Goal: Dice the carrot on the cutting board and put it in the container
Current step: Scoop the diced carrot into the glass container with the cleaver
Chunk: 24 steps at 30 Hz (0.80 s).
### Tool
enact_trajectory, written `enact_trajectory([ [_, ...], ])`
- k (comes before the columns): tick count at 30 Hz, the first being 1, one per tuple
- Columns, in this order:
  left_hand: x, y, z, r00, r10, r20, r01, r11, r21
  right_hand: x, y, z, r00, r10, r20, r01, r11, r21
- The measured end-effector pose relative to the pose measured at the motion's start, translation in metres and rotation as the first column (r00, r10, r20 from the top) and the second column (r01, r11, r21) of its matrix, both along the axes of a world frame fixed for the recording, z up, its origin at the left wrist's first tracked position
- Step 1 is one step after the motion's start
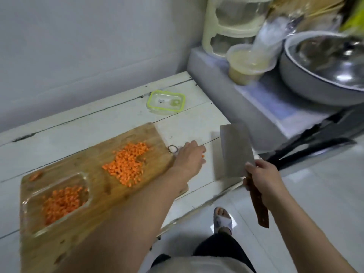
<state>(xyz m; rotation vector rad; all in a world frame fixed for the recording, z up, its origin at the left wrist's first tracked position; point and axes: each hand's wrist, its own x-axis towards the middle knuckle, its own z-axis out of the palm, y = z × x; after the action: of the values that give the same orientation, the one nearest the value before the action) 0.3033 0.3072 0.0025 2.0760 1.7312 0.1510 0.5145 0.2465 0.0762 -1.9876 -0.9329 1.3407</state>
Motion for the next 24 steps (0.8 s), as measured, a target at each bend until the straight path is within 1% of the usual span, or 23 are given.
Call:
enact_trajectory([
  [5,0.012,0.012,0.000,0.999,-0.002,0.045,0.005,0.997,-0.073,0.010,-0.001,-0.005,0.999,0.029,0.015,-0.029,1.000,0.010],
  [8,0.020,0.006,0.008,0.999,0.008,-0.052,-0.012,0.996,-0.088,0.000,0.001,-0.006,0.998,0.057,0.018,-0.057,0.998,0.018],
  [10,0.023,-0.002,0.018,0.992,0.022,-0.120,-0.030,0.997,-0.071,-0.010,0.003,-0.004,0.997,0.081,0.014,-0.081,0.996,0.023],
  [11,0.021,-0.006,0.022,0.993,0.036,-0.112,-0.043,0.998,-0.056,-0.016,0.005,-0.002,0.995,0.094,0.015,-0.094,0.995,0.025],
  [13,0.004,-0.014,0.031,0.994,0.101,-0.045,-0.102,0.995,-0.018,-0.030,0.008,0.000,0.992,0.125,0.017,-0.126,0.991,0.034],
  [15,-0.032,-0.028,0.040,0.963,0.244,0.115,-0.253,0.964,0.076,-0.050,0.010,0.003,0.983,0.183,0.007,-0.183,0.982,0.045],
  [16,-0.057,-0.042,0.047,0.920,0.336,0.204,-0.365,0.923,0.126,-0.064,0.011,0.004,0.975,0.223,-0.003,-0.222,0.974,0.049],
  [17,-0.085,-0.060,0.053,0.860,0.424,0.283,-0.481,0.860,0.174,-0.081,0.010,0.004,0.964,0.266,-0.022,-0.264,0.963,0.054],
  [19,-0.147,-0.107,0.064,0.728,0.586,0.357,-0.677,0.698,0.235,-0.119,0.006,0.003,0.933,0.355,-0.058,-0.351,0.934,0.066],
  [21,-0.201,-0.153,0.069,0.571,0.735,0.367,-0.821,0.528,0.219,-0.156,-0.002,-0.001,0.901,0.427,-0.075,-0.422,0.903,0.075],
  [22,-0.220,-0.171,0.069,0.509,0.784,0.356,-0.861,0.469,0.197,-0.171,-0.006,-0.003,0.889,0.451,-0.083,-0.445,0.892,0.078],
  [23,-0.233,-0.184,0.068,0.479,0.818,0.319,-0.878,0.444,0.180,-0.182,-0.009,-0.004,0.882,0.463,-0.090,-0.457,0.886,0.076],
  [24,-0.242,-0.193,0.066,0.481,0.838,0.258,-0.876,0.449,0.174,-0.189,-0.012,-0.005,0.882,0.462,-0.091,-0.457,0.887,0.067],
])
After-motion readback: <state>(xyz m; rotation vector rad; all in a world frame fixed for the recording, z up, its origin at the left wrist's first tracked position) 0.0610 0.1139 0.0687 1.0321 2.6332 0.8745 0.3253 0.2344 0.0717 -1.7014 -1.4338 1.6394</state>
